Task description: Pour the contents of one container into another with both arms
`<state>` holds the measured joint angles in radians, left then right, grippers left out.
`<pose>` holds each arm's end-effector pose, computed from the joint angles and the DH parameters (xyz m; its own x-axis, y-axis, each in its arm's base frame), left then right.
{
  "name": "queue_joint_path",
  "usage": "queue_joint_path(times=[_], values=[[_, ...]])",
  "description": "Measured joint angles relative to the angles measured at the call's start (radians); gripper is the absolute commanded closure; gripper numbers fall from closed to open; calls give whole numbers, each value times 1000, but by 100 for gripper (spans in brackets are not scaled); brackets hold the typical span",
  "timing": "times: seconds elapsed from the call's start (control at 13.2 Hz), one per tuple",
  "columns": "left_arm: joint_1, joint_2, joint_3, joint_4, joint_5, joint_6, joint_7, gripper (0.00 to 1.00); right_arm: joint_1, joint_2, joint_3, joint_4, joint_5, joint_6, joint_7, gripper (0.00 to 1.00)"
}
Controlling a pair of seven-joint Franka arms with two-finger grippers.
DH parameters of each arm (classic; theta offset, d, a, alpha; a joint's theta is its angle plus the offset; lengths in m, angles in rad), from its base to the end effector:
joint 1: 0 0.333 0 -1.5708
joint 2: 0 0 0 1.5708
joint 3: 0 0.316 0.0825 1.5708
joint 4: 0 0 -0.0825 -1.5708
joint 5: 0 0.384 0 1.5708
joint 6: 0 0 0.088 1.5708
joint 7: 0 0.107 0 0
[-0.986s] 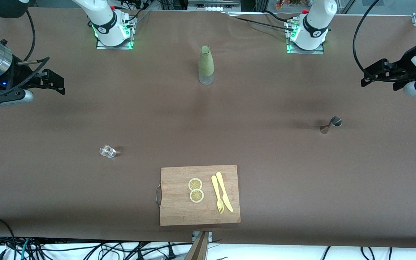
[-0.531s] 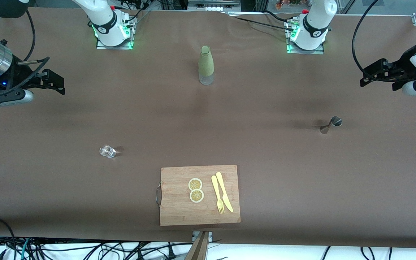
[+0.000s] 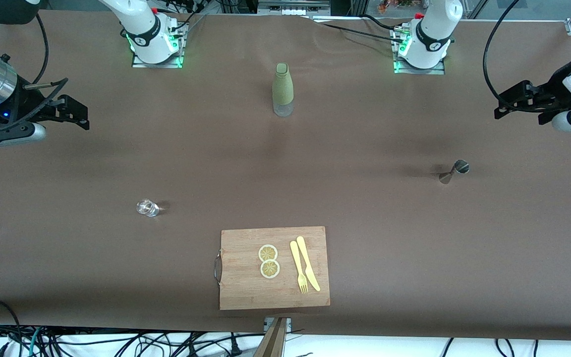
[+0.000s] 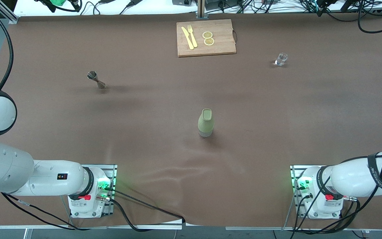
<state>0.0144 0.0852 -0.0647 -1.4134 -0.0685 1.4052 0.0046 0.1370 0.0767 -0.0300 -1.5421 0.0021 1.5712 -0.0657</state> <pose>0.5627 -0.0347 0.6365 0.9935 -0.0662 -0.0923 -0.0594 -0.9955 0.0742 0.5734 0.0625 0.5947 0.9840 0.1717 -0.0475 0.1718 -0.9851 -0.0029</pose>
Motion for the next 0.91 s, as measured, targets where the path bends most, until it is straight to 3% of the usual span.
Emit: queue_joint_path(times=[0.91], values=[[7,9,5,0,0,2,0,0,0,0,0,0,0,0,0,0]])
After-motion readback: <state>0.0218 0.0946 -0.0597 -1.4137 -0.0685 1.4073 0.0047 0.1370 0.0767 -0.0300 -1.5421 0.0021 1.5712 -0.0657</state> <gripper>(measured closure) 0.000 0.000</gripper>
